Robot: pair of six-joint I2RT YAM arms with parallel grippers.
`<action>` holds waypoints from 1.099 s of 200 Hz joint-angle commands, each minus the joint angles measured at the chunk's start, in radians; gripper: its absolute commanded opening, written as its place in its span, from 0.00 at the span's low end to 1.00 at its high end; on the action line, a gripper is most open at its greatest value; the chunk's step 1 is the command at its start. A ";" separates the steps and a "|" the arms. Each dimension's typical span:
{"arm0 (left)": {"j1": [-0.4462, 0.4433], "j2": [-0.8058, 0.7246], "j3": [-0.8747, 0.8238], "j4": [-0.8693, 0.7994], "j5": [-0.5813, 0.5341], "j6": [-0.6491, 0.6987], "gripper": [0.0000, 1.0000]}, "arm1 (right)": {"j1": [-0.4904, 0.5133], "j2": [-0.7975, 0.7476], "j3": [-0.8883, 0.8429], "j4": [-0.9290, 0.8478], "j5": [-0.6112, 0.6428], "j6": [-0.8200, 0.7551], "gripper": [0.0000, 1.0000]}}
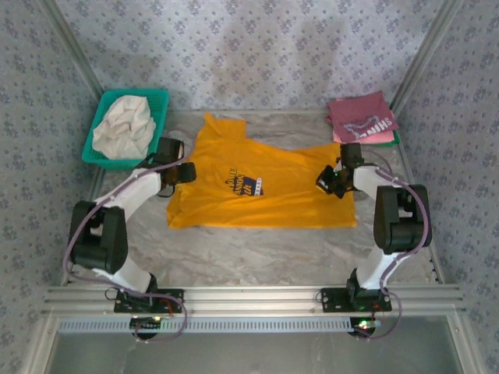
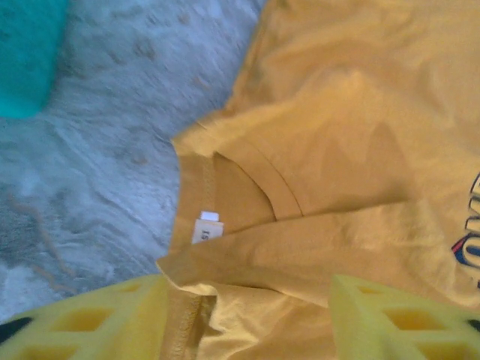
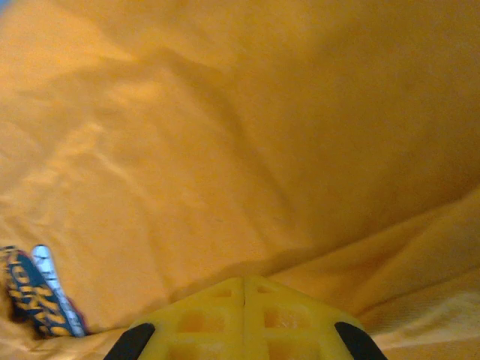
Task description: Fold and stack the t-shirts
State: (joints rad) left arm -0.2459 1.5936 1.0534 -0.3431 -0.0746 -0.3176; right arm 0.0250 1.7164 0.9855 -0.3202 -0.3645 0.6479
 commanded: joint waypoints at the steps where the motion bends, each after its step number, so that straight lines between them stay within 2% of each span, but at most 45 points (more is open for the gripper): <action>1: 0.005 0.086 0.107 -0.126 0.105 0.069 0.69 | -0.019 0.012 -0.039 0.007 -0.008 0.018 0.00; 15: 0.002 0.146 0.154 -0.191 0.101 0.068 0.72 | -0.029 0.013 -0.047 0.011 -0.010 0.016 0.00; 53: -0.034 0.178 0.134 -0.193 0.070 0.047 0.72 | -0.036 0.024 -0.041 0.018 -0.005 0.009 0.00; 78: -0.110 0.161 0.130 -0.200 0.019 0.078 0.65 | -0.037 0.047 -0.038 0.021 -0.010 0.007 0.00; 92: -0.121 0.166 0.116 -0.192 0.027 0.073 0.64 | -0.040 0.061 -0.043 0.034 -0.016 0.013 0.00; 105: -0.123 0.181 0.113 -0.202 0.032 0.062 0.57 | -0.043 0.071 -0.047 0.047 -0.025 0.021 0.00; 128: -0.140 0.178 0.114 -0.228 -0.041 0.056 0.61 | -0.045 0.087 -0.047 0.052 -0.035 0.023 0.00; 138: -0.142 0.150 0.123 -0.257 -0.101 0.056 0.55 | -0.045 0.092 -0.046 0.055 -0.037 0.023 0.00; 152: -0.128 0.084 0.111 -0.239 -0.160 0.073 0.52 | -0.047 0.096 -0.045 0.050 -0.043 0.018 0.00; 160: -0.104 0.058 0.098 -0.217 -0.150 0.074 0.44 | -0.049 0.096 -0.046 0.052 -0.044 0.019 0.00; 169: -0.067 0.050 0.101 -0.213 -0.117 0.066 0.29 | -0.051 0.098 -0.042 0.054 -0.044 0.018 0.00; 174: -0.053 0.049 0.104 -0.217 -0.109 0.060 0.26 | -0.052 0.101 -0.039 0.053 -0.045 0.018 0.00; 184: -0.045 0.044 0.111 -0.218 -0.106 0.070 0.26 | -0.052 0.104 -0.033 0.049 -0.048 0.014 0.00; 199: -0.055 0.019 0.111 -0.212 -0.151 0.061 0.36 | -0.054 0.100 -0.039 0.044 -0.044 0.017 0.00; 210: -0.058 -0.005 0.104 -0.211 -0.191 0.029 0.38 | -0.056 0.093 -0.050 0.050 -0.039 0.018 0.00; 220: -0.059 -0.029 0.087 -0.178 -0.158 0.033 0.42 | -0.056 0.089 -0.055 0.048 -0.036 0.018 0.00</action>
State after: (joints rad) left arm -0.2901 1.6291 1.1553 -0.5472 -0.2089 -0.2626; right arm -0.0250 1.7824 0.9501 -0.2420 -0.4351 0.6628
